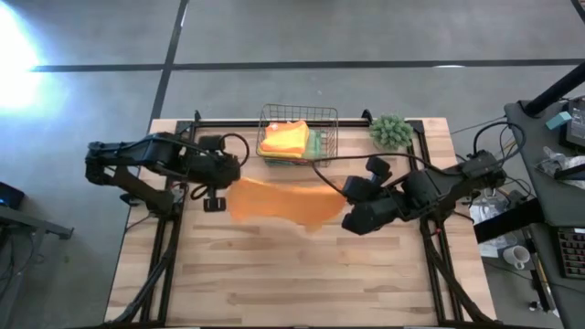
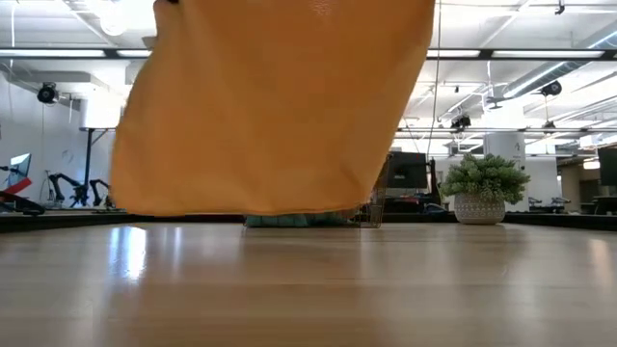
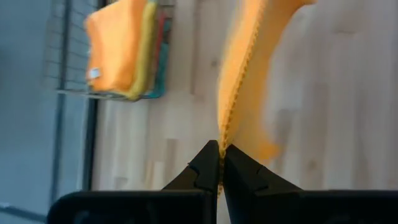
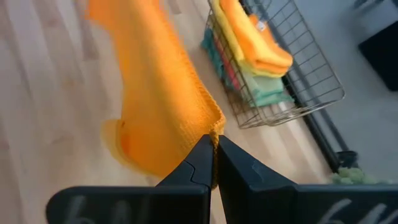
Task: Fold microfiber towels
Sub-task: Fold the orange microfiber cloth
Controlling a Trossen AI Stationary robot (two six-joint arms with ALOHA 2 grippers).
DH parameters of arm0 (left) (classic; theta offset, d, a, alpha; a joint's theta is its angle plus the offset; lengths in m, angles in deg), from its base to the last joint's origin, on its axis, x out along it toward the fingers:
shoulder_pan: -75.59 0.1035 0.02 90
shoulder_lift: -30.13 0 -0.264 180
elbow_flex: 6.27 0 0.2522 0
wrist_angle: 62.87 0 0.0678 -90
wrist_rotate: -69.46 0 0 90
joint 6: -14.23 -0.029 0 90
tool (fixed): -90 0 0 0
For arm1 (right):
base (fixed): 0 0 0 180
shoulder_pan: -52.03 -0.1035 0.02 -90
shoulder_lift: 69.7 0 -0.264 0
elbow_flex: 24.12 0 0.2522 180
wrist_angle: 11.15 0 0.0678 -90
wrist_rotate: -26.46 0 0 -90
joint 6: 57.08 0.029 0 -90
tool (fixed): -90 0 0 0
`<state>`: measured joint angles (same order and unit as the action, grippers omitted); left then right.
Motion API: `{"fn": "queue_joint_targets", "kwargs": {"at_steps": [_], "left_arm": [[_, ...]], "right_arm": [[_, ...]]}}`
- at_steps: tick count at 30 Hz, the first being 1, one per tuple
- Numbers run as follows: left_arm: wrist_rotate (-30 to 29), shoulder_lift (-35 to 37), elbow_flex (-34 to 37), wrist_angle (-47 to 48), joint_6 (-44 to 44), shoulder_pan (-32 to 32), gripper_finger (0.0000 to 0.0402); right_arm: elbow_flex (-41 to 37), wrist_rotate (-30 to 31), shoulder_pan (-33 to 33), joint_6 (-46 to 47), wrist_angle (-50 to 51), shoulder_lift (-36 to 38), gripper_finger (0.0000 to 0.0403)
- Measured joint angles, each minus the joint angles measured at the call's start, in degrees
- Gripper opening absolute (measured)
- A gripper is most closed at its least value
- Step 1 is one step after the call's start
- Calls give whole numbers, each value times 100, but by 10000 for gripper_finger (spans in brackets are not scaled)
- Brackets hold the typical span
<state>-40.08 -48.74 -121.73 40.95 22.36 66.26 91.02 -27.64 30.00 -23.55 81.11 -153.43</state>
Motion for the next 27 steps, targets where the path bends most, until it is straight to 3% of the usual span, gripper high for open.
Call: {"fn": "queue_joint_targets", "kwargs": {"at_steps": [14,21,27], "left_arm": [[1332,-47,-101,0,421,-165,0],[2693,-52,-110,-7,1403,-367,0],[3338,-289,-107,-94,2386,-937,0]], "right_arm": [[13,-890,-153,113,-123,24,8],[151,-1788,-516,186,-297,37,8],[151,-2346,-933,265,-348,35,8]]}}
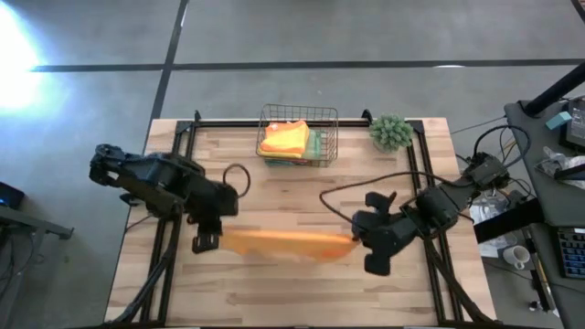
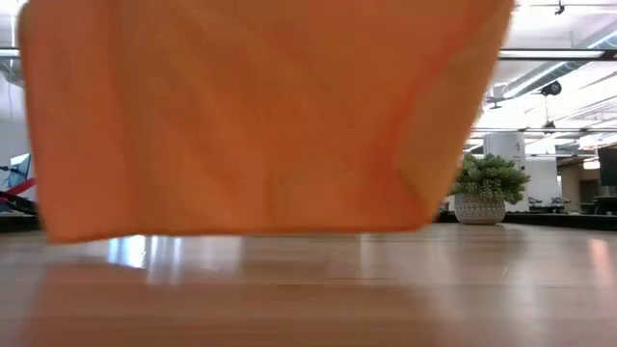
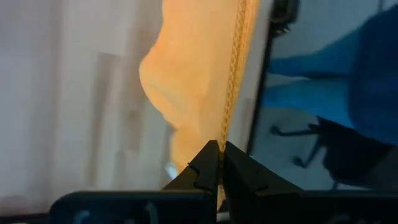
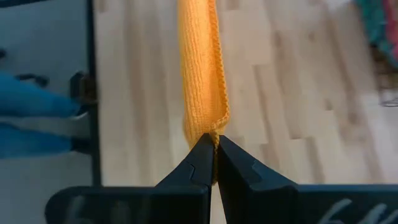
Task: Fold microfiber towels
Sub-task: Fold the orange microfiber cloth
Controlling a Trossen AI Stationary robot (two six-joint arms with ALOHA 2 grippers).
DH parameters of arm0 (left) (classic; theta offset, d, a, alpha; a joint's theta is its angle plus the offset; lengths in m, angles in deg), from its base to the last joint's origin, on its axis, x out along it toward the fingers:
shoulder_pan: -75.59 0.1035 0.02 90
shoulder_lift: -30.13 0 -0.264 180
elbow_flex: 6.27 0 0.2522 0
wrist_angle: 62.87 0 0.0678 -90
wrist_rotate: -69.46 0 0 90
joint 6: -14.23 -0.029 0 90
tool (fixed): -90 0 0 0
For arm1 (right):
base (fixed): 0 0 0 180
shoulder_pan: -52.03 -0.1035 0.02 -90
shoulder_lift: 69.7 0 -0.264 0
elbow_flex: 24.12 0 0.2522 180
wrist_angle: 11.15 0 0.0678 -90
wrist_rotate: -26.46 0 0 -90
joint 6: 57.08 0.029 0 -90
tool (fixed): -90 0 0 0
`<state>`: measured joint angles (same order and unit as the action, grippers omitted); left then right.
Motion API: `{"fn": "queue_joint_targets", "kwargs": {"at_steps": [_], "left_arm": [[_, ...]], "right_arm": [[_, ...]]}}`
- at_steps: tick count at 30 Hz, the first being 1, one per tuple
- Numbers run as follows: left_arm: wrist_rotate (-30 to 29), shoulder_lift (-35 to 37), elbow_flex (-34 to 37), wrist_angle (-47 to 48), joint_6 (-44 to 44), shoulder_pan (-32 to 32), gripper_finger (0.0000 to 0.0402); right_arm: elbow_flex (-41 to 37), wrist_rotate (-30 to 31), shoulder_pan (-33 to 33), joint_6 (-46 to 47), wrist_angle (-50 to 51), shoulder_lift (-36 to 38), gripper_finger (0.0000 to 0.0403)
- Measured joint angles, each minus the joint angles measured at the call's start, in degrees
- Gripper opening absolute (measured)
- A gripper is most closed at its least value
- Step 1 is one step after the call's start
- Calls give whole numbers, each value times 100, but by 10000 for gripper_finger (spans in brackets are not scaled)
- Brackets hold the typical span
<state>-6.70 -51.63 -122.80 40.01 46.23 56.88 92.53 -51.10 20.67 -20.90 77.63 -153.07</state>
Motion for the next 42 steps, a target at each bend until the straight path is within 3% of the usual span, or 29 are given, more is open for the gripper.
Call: {"fn": "queue_joint_targets", "kwargs": {"at_steps": [9,17,26,31,38,42], "left_arm": [[504,-664,-45,-867,907,-822,0],[454,-1011,-289,-1053,1040,-1013,0],[-540,-1004,-310,-284,-117,-327,0],[-1271,-1037,-174,-128,-1017,93,0],[-3003,-1136,155,-103,-1902,571,0],[-3185,-1131,228,-133,-2099,846,0]], "right_arm": [[0,-155,-608,55,-348,-18,8],[-7,-205,-780,-37,-310,-227,8],[-47,945,-703,140,649,-190,8],[-442,1040,-392,418,978,-192,8],[-1156,1182,61,867,975,-195,8],[-1405,1219,211,1055,931,-194,8]]}}
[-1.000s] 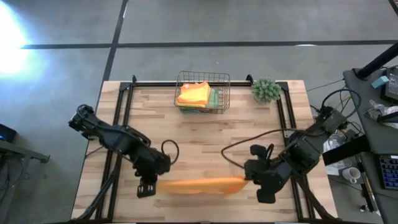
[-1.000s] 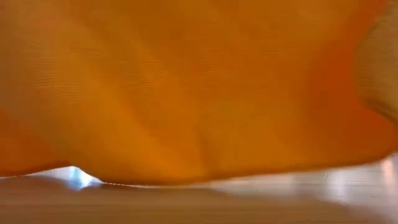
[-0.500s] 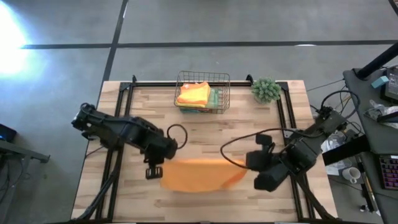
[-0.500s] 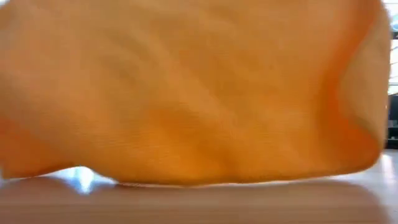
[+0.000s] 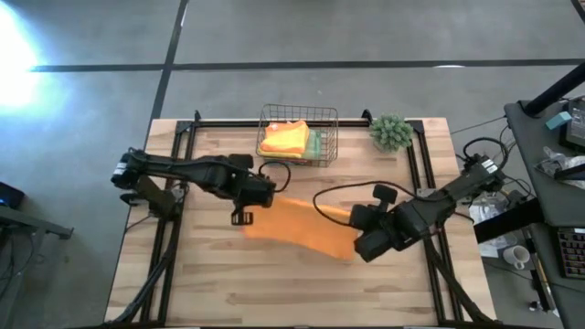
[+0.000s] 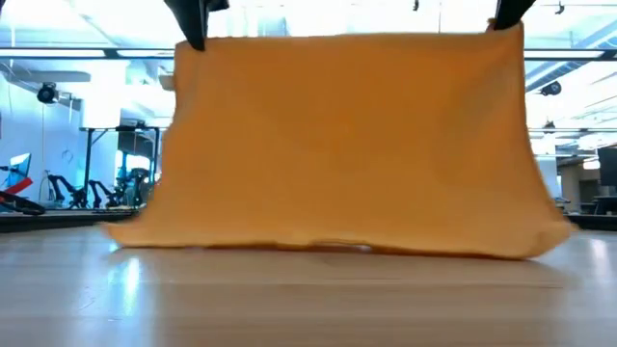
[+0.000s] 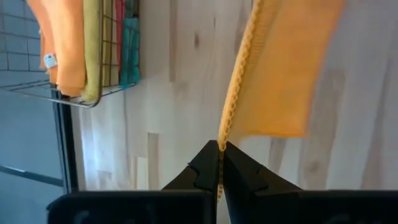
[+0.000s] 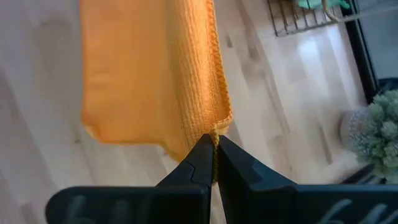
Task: Fold microfiber towels
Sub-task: Fold the orange microfiber cloth
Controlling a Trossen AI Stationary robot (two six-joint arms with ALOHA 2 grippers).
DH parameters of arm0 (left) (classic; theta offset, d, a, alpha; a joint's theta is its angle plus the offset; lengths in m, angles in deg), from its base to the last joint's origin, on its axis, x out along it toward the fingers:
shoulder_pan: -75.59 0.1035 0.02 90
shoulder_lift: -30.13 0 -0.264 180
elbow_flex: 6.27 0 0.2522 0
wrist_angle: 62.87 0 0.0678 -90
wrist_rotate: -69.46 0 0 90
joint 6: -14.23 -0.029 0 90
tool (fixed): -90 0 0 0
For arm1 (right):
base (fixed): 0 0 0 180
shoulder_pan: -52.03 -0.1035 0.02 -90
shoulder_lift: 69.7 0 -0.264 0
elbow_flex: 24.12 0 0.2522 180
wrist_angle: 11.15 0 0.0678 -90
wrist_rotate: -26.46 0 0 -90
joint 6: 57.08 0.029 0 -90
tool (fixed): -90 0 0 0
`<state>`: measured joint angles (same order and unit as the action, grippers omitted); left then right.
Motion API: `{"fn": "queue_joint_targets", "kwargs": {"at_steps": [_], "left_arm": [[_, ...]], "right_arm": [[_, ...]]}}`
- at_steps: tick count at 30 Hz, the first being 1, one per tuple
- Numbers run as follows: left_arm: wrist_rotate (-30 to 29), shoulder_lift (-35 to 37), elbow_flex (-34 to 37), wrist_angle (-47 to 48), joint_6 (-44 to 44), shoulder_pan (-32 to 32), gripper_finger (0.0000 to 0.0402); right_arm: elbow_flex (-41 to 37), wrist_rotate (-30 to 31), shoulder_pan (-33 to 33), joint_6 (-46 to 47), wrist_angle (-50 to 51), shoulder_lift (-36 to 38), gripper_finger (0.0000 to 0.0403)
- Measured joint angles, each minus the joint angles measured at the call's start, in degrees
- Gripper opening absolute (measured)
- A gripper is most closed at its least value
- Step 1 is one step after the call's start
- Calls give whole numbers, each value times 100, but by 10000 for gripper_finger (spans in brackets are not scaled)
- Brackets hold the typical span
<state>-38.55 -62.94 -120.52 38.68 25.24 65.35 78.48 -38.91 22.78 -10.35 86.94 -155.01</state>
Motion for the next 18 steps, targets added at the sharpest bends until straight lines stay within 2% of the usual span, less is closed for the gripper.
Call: {"fn": "queue_joint_targets", "kwargs": {"at_steps": [4,8,12,18], "left_arm": [[18,-25,293,-97,-418,143,0],[-38,-28,957,-581,-788,289,0],[-844,-31,1571,-1068,-1058,437,0],[-987,-31,2249,-2049,-1564,739,0]], "right_arm": [[-230,4,121,23,-220,-1,8],[-477,6,208,25,-355,1,8],[-835,154,327,25,-513,1,8],[-1530,300,391,-127,-914,1,8]]}}
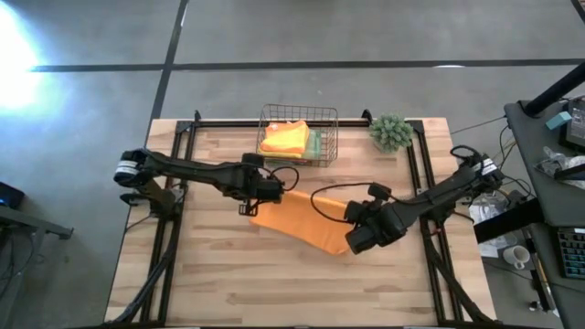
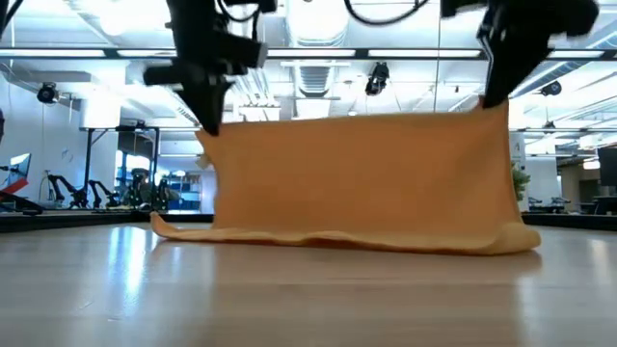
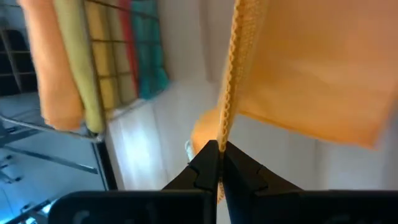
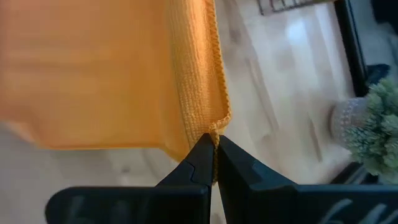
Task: Fold microfiber towels
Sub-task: Fold the orange microfiber cloth
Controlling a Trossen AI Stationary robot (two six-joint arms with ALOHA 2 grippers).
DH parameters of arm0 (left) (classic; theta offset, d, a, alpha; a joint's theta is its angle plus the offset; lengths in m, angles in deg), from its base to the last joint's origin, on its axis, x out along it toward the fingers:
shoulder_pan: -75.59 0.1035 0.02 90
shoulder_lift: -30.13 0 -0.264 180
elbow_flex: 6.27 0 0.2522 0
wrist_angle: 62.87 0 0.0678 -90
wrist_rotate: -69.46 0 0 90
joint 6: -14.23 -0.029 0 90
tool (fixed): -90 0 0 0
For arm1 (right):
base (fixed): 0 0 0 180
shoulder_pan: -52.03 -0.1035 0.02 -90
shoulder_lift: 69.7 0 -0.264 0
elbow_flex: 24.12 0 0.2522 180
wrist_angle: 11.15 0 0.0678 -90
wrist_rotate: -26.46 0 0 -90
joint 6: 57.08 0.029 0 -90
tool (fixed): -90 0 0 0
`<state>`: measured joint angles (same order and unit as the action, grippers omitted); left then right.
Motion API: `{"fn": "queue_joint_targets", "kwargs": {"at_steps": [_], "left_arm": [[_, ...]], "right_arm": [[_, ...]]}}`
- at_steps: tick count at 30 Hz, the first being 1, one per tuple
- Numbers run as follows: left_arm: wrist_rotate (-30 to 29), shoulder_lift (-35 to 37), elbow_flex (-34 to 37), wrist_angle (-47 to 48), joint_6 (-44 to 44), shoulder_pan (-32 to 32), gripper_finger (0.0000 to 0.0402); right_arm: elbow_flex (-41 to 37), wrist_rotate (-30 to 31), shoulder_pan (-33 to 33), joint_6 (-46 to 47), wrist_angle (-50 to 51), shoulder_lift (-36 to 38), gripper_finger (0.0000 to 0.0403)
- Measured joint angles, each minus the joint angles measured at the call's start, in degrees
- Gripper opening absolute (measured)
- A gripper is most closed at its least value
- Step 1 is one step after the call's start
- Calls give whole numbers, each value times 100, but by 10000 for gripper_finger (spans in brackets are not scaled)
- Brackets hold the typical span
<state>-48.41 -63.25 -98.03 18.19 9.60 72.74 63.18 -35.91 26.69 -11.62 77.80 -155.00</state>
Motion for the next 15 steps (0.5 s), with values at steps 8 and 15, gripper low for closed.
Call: {"fn": "queue_joint_targets", "kwargs": {"at_steps": [8,15], "left_arm": [[-270,-44,320,-758,-501,433,0],[389,-42,424,-800,-489,462,0]], "right_arm": [[-646,307,102,188,-385,0,8],[-966,144,100,59,-1439,0,8]]}}
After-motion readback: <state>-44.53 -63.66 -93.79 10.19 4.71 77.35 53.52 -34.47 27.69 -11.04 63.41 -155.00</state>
